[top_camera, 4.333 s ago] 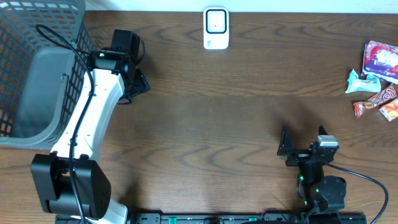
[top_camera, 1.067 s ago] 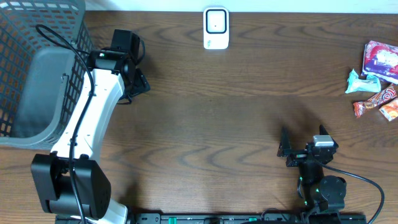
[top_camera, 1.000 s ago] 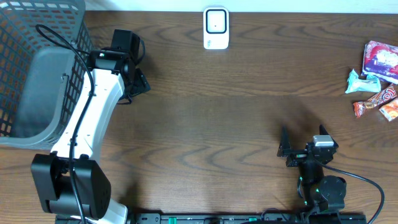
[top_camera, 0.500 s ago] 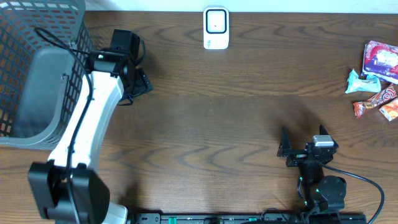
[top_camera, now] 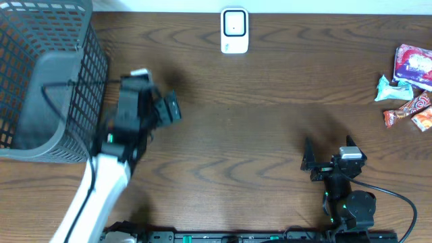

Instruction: Scan the item barcode

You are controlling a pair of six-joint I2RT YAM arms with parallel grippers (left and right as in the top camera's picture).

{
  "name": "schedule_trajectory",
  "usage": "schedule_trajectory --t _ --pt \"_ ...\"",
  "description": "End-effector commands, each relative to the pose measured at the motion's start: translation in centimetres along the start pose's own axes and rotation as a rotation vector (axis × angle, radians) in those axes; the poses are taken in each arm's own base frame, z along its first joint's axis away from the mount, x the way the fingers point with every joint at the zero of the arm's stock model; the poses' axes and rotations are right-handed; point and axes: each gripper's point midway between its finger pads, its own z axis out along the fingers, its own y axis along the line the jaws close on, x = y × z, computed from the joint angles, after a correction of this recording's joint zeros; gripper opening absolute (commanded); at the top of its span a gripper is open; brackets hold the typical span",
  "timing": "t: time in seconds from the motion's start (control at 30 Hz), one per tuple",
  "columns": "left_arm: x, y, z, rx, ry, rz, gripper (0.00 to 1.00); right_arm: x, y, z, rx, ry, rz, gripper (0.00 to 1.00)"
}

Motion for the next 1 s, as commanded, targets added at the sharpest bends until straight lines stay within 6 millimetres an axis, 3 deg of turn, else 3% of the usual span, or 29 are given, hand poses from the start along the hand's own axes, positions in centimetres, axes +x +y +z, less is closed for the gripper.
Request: schedule_trajectory --t 0.0,0.13,0.4,0.63,0.97 --pt "1.5 -0.6 -2.3 0.1 -0.084 0.098 0.98 0.0 -0.1 0.0 0.005 -0.001 -0.013 0.99" --pt "3.2 0.8 -4.8 0.096 -0.184 0.1 0.98 0.0 -0.1 0.0 0.005 -0.001 -0.013 0.99" --pt "4.2 1.3 -8.6 0.133 -0.296 0.098 0.98 0.0 -0.1 0.0 0.005 -0.001 -0.013 0.99" --pt "5.4 1.9 -8.1 0.123 -0.29 0.1 0.98 0.0 -0.1 0.0 0.005 -0.001 -0.013 0.99" --pt "6.8 4.6 -7.7 0.088 -0.403 0.052 0.98 0.0 -0.1 0.0 0.005 -0.001 -0.013 0.99"
